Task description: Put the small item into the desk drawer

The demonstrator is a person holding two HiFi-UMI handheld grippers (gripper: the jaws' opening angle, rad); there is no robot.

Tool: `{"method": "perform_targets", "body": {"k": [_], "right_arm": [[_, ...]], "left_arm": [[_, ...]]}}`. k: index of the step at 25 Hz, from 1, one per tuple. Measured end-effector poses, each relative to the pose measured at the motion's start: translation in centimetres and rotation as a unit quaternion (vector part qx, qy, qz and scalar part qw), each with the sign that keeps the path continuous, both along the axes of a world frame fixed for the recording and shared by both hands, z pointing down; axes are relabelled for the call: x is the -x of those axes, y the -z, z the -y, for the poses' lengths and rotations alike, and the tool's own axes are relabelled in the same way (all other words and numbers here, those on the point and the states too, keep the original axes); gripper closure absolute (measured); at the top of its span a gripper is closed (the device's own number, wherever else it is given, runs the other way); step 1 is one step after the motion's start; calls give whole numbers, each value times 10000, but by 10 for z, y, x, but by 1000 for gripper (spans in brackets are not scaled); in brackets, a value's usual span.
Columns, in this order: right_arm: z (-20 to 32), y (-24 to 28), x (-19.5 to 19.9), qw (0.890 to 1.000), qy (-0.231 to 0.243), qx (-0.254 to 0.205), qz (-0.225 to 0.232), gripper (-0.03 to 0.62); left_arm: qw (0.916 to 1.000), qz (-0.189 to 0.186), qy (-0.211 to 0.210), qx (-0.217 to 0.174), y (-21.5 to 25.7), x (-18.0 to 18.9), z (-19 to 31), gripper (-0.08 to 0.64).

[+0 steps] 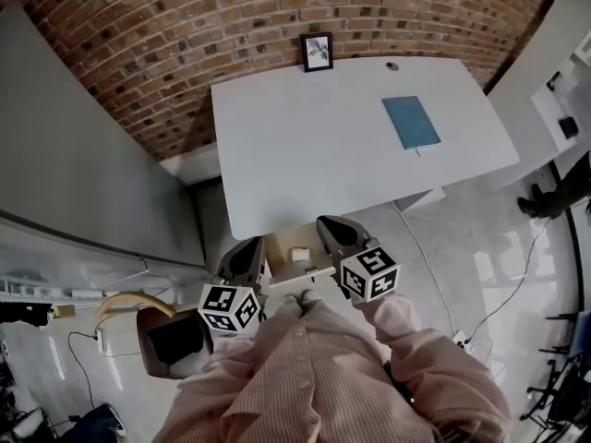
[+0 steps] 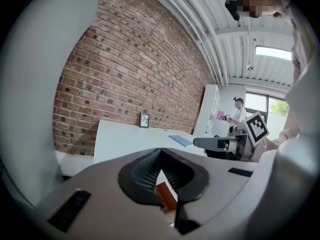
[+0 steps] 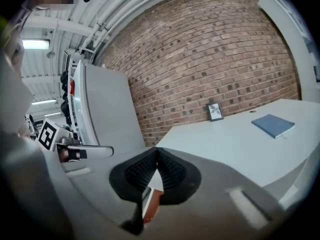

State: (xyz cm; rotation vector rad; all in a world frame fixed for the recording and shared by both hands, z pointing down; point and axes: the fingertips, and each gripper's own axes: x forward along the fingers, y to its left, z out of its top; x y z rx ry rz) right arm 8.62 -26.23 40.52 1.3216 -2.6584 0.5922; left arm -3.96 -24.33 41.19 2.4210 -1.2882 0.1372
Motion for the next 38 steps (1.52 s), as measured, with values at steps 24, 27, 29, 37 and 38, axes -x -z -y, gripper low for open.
{"method": "perform_targets", "body": {"k": [24,27,29,37,38], "right_arm": [[25,93,-52,9901,-702,-909,806,586],[29,95,-53,9901,-721,-930,764,588],[30,95,-53,9903,-724,-942,723,588],[32,93,-57,9900,-780,-924,725,588],[32,92,-58,9899,-799,-923,725,588]], "left_arm": [[9900,67,784,-1173,89,47,36,559],[9894,87,831,-1184,90,51,38,559],[9893,111,845,-1186,89,52,39,559],[9904,68,816,-1117,86,48,43,558],[9904,75,809,-1117,85,48,43,559]]}}
